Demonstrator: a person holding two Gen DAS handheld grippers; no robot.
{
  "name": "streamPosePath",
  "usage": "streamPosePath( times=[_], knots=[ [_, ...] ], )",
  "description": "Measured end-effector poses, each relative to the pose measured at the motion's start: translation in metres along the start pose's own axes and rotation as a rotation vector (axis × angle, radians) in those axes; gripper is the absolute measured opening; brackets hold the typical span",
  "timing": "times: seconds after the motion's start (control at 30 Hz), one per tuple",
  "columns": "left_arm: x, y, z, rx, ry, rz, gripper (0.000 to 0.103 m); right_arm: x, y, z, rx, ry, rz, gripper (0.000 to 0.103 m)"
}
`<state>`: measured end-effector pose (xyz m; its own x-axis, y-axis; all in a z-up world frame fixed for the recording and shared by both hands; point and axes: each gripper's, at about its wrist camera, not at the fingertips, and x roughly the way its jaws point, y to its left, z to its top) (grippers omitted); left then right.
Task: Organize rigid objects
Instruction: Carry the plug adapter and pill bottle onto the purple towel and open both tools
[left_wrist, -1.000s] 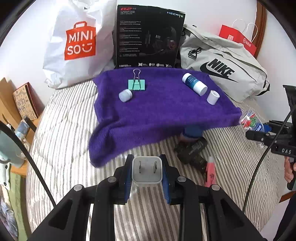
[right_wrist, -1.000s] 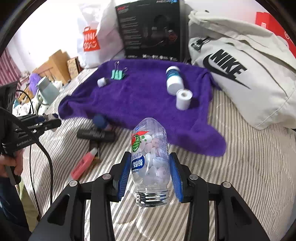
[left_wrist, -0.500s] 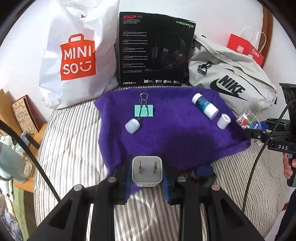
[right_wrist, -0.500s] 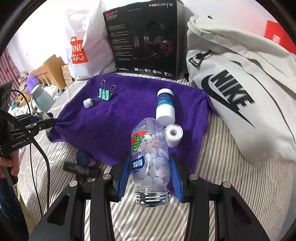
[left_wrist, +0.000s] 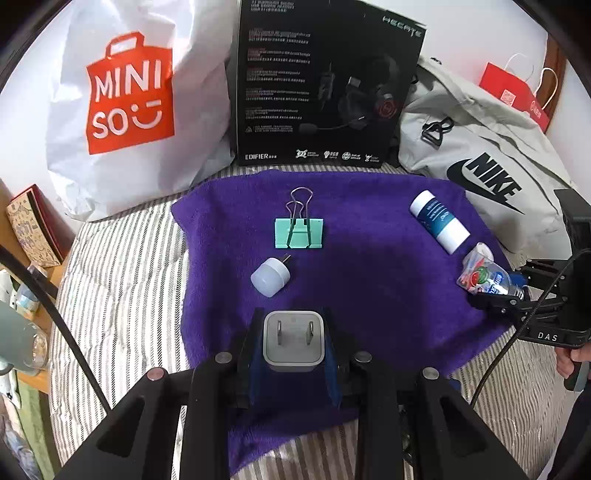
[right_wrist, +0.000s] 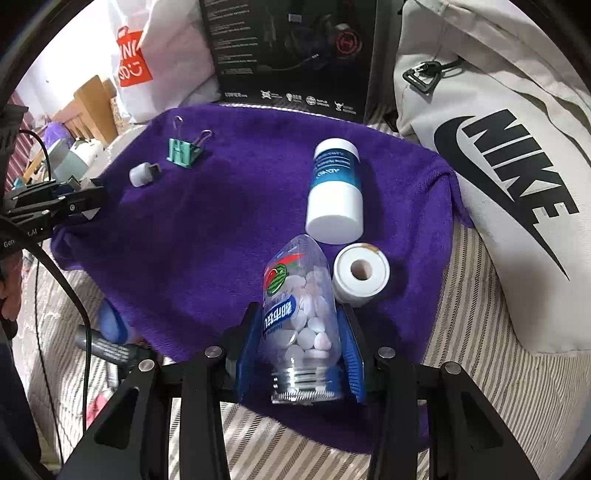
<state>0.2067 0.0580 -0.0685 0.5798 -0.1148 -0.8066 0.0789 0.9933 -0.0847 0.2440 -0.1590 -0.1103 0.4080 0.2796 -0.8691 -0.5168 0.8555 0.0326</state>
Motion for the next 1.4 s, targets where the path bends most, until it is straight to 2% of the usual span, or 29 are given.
streamPosePath(
  times=[0.27,0.5,0.8,0.9,1.17,1.23,1.3,1.4],
  knots=[
    [0.023,0.002,0.003,0.005,0.037,-0.001,0.026,0.008,-0.001,0.005,-0.023,0.001,-0.014,0.041],
    [0.041,0.005,0.007,0.016,0.06,0.042,0.026,0.009,0.001,0.005,-0.045,-0.006,-0.017,0.041],
    [0.044,0.005,0.004,0.029,0.058,0.04,0.027,0.005,0.001,0.0,-0.043,-0.023,-0.013,0.044],
    [0.042,0.006,0.002,0.009,0.066,0.015,0.034,0.004,0.0,-0.002,-0.028,-0.011,0.0,0.054],
    [0.023,0.003,-0.011,-0.037,0.073,0.014,0.043,-0.019,0.001,-0.015,0.017,-0.012,-0.018,0.059],
    [0.007,0.0,-0.017,-0.036,0.046,0.011,0.045,-0.031,0.0,-0.021,0.034,-0.027,-0.025,0.06],
    [-0.009,-0.003,-0.023,-0.032,0.015,0.009,0.053,-0.044,-0.001,-0.029,0.059,-0.051,-0.023,0.064],
    [-0.033,-0.016,-0.035,0.008,-0.016,-0.01,0.059,-0.063,-0.001,-0.044,0.101,-0.081,-0.015,0.067]
  ],
)
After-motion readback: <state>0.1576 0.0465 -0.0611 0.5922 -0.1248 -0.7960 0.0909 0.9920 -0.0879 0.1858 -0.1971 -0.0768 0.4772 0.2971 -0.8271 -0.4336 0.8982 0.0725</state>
